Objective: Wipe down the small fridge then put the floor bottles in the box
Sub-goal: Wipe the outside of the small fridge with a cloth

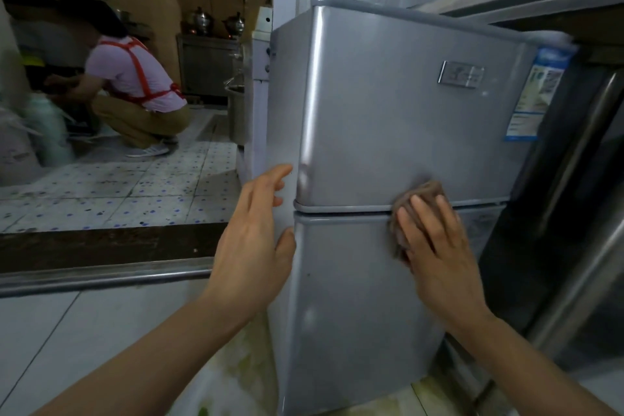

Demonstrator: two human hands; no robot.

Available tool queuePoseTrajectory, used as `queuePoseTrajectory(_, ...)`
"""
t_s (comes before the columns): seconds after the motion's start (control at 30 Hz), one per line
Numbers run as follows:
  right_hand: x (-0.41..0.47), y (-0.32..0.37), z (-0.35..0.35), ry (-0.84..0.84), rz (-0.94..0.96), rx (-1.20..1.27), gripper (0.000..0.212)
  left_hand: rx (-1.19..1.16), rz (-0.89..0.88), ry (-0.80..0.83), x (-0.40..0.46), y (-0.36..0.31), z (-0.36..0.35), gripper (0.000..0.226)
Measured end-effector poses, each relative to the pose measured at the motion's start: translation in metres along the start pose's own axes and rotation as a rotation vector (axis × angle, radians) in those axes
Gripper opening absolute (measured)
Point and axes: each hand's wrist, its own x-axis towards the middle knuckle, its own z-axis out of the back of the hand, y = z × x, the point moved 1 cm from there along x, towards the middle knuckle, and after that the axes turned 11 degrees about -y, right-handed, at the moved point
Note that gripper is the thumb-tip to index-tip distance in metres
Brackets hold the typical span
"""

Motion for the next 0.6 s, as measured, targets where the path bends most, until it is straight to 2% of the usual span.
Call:
queuePoseTrajectory(0.07, 0.0, 0.021, -0.002, -0.035, -0.169, 0.052, 0.088, -0.005, -0.008, 0.005, 0.0, -0.003, -0.007, 0.074)
queuePoseTrajectory(0.17, 0.009, 0.071, -0.006, -0.111, -0.347, 0.206, 0.072, 0.005, -0.022, 0.003, -0.003, -0.004, -0.015, 0.078)
queuePoseTrajectory(0.3, 0.021, 0.097, -0.012, -0.211, -0.254, 0.336, 0.045, 0.09, -0.084, 0.01, -0.005, -0.005, -0.021, 0.078)
queuePoseTrajectory(0.43, 0.033, 0.059, -0.01, -0.245, -0.139, 0.449, 0.029, 0.148, -0.071, -0.068, -0.004, -0.01, -0.034, 0.06)
queuePoseTrajectory(0.53, 0.025, 0.019, -0.008, -0.31, -0.041, 0.38, 0.036, 0.142, -0.032, -0.114, -0.004, -0.009, -0.041, 0.046)
queuePoseTrajectory(0.6, 0.016, -0.01, -0.01, -0.319, -0.114, 0.394, 0.029, 0.134, -0.035, -0.108, -0.005, -0.005, -0.042, 0.037)
